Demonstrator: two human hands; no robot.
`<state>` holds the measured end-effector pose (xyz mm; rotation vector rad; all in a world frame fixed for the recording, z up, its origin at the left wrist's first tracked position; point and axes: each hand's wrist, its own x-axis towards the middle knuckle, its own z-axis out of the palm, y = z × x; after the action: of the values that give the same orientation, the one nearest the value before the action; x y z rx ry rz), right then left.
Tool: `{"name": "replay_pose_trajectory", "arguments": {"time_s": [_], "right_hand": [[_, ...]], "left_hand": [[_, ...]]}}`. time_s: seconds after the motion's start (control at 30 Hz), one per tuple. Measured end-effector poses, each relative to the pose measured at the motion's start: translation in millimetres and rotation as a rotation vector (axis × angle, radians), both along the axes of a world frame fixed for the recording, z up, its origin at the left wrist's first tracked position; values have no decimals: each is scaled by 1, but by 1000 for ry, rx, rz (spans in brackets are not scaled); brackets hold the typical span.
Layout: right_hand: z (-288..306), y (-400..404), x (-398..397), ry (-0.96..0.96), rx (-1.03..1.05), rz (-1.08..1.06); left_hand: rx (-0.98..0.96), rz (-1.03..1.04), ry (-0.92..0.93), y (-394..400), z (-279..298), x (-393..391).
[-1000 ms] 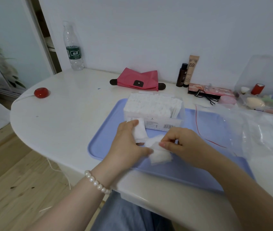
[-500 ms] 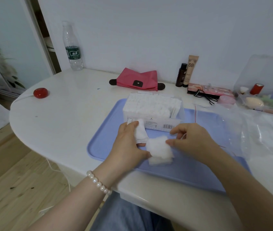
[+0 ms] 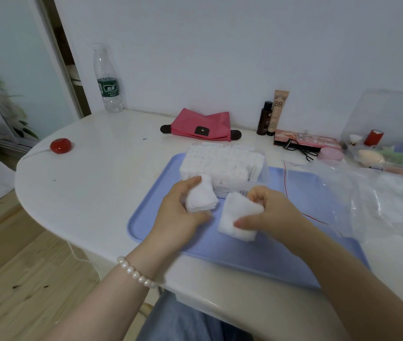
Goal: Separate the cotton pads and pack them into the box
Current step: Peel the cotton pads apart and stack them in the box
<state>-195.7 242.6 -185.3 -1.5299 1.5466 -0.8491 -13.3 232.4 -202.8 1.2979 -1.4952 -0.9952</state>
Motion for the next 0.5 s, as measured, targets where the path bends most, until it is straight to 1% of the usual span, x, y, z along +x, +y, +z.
{"name": "replay_pose_trajectory", "arguments": {"time_s": [0.07,0.1,0.17,0.2,0.27,0.37,0.43,0.5], "right_hand": [[8,0,-5,-212,2,-21],[12,1,-8,-324,1,-7],[19,2,-12,-499,-12,57],[23,4,-13,-538,-25,102],[27,7,-11,-526,-49,152],[27,9,-5,-458,-102,80],[26,9,-3,-450,-135,29],[25,9,-3,-461,-162,1]], "left_hand": [[98,1,271,-6,2,4],[143,-11,364,-8,3,3],[202,-53,485,-9,7,-3],[224,-86,525,-7,10,-8],[246,-176,553,0,15,-19],[259,-278,578,8,19,-31],[240,-296,608,11,19,-35],[212,-269,617,12,16,-38]]}}
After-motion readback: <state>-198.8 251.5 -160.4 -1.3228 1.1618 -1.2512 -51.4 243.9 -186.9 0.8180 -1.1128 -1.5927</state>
